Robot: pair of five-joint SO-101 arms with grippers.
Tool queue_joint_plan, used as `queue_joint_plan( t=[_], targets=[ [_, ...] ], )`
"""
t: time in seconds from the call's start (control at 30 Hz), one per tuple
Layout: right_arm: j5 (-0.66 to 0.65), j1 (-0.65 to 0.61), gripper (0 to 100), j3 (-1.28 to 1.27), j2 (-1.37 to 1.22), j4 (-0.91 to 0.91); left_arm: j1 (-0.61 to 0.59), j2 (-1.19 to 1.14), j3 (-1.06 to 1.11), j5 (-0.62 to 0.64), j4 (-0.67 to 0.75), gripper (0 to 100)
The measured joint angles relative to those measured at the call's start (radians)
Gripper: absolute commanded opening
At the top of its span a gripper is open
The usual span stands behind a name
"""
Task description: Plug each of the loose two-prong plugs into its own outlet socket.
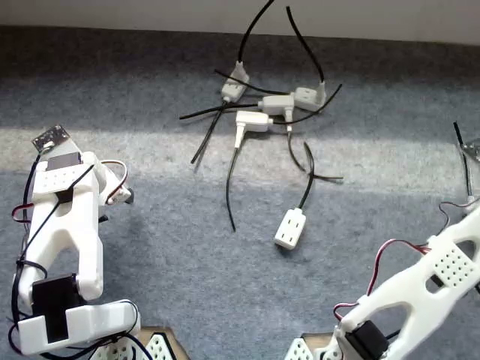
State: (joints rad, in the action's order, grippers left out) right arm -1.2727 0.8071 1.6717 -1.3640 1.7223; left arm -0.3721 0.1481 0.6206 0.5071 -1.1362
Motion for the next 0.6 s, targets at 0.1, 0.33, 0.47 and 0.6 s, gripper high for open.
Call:
queue_joint_plan(
  t=[0.1,0.33,0.47,0.6],
  targets=[
    [0.169,-0.086,4.3,0.0,0.069,0.002,0.0,0.0,0.0,0.0,0.0,21],
    [0.551,-0.284,4.3,0.0,0.279,0.003,0.0,0.0,0.0,0.0,0.0,21],
    [0.674,-0.42,4.4,-0.003,0.396,0.003,0.0,0.0,0.0,0.0,0.0,21],
    [0.821,-0.568,4.4,-0.123,0.531,0.003,0.0,0.0,0.0,0.0,0.0,21]
  ],
)
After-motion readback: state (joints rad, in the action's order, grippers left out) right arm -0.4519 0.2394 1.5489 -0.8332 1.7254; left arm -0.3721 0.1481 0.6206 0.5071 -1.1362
